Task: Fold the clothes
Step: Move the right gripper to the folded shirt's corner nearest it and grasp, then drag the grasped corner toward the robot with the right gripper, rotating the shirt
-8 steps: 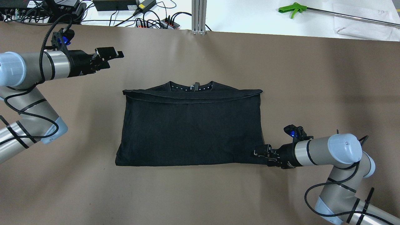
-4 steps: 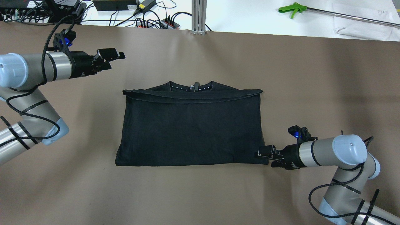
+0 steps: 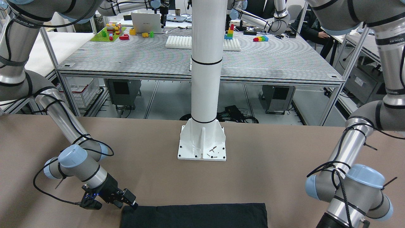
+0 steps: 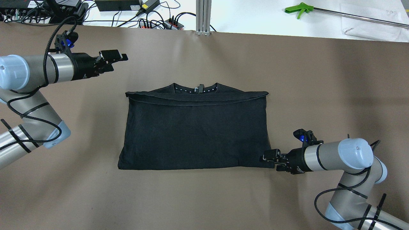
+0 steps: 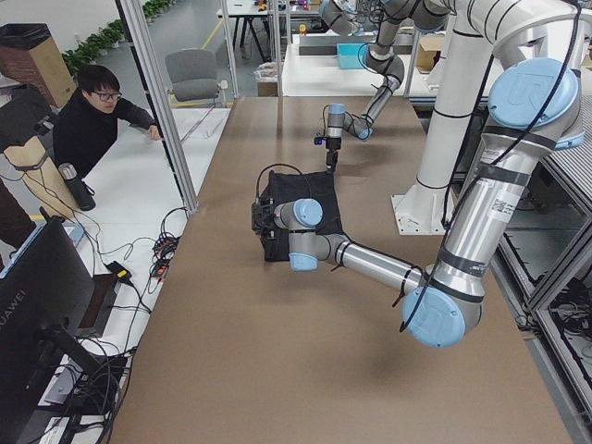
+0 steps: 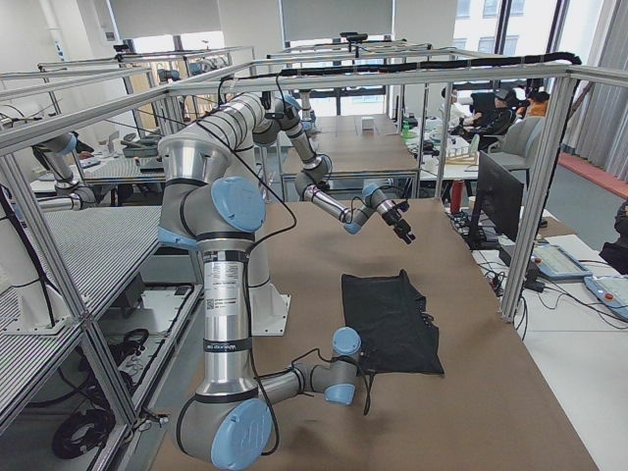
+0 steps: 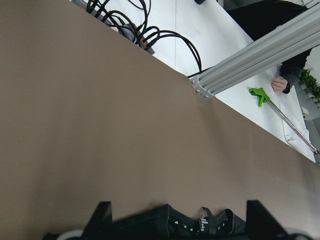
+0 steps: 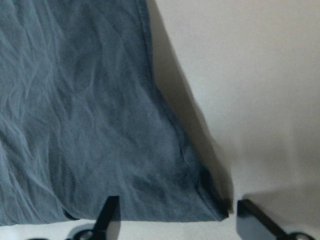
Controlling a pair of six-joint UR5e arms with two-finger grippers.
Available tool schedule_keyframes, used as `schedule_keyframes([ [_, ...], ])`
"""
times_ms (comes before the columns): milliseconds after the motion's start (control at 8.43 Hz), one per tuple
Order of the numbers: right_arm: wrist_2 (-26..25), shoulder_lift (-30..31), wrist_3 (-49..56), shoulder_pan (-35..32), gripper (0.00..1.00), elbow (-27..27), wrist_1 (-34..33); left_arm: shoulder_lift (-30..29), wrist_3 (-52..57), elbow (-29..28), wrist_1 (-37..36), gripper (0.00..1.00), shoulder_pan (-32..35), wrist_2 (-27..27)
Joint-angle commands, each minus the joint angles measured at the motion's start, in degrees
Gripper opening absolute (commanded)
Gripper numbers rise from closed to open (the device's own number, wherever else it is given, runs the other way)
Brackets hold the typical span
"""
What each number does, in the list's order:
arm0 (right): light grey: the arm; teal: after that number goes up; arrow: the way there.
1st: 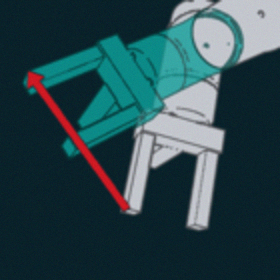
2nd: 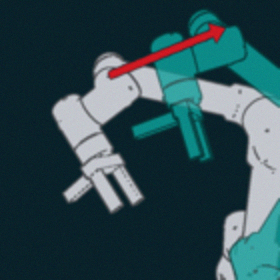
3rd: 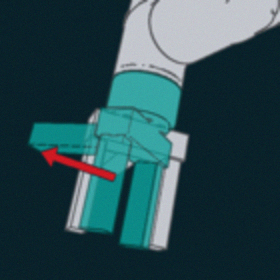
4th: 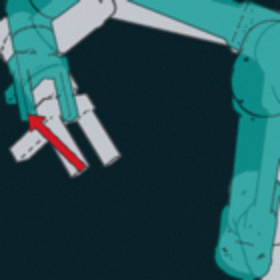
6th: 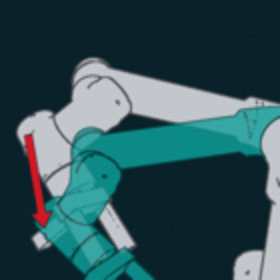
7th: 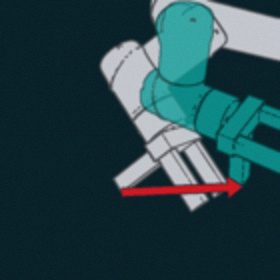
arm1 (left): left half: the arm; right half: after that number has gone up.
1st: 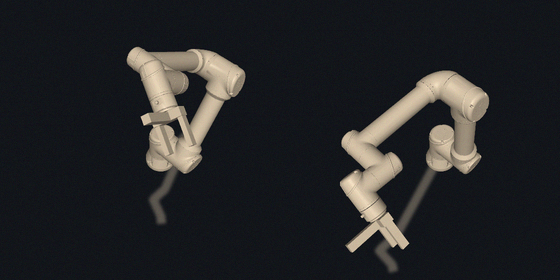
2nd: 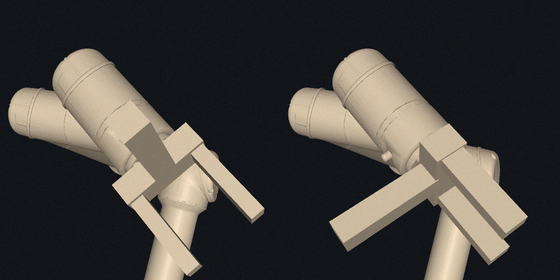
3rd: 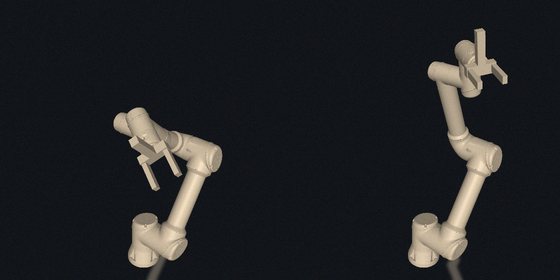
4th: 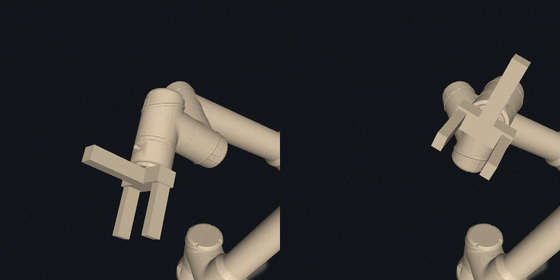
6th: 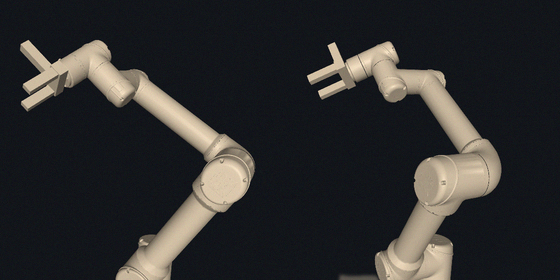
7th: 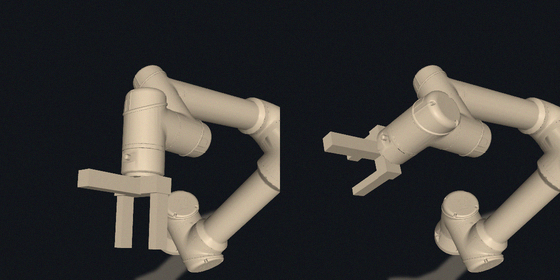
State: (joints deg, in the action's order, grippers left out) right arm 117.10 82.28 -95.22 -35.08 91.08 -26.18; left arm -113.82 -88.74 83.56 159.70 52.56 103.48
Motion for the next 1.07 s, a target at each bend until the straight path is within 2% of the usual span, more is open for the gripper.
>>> schedule_keyframes([
  [0,-0.9,-0.2,-0.1,0.3,0.28,-0.1,-0.1,-0.4,0.0,-0.6,-0.1,0.94,-0.1,0.0],
  [119,-0.9,-0.2,0.0,0.3,0.00,-0.1,-0.1,-0.7,0.1,-0.6,-0.1,0.94,-0.1,0.0],
  [593,0.2,-0.2,0.1,-0.3,0.00,1.5,0.1,-0.8,0.1,-0.6,-0.1,0.94,-0.1,0.0],
  [949,5.1,-0.2,-0.8,0.4,0.00,8.1,-0.3,-0.8,1.9,-0.6,-0.1,0.94,0.0,0.0],
])
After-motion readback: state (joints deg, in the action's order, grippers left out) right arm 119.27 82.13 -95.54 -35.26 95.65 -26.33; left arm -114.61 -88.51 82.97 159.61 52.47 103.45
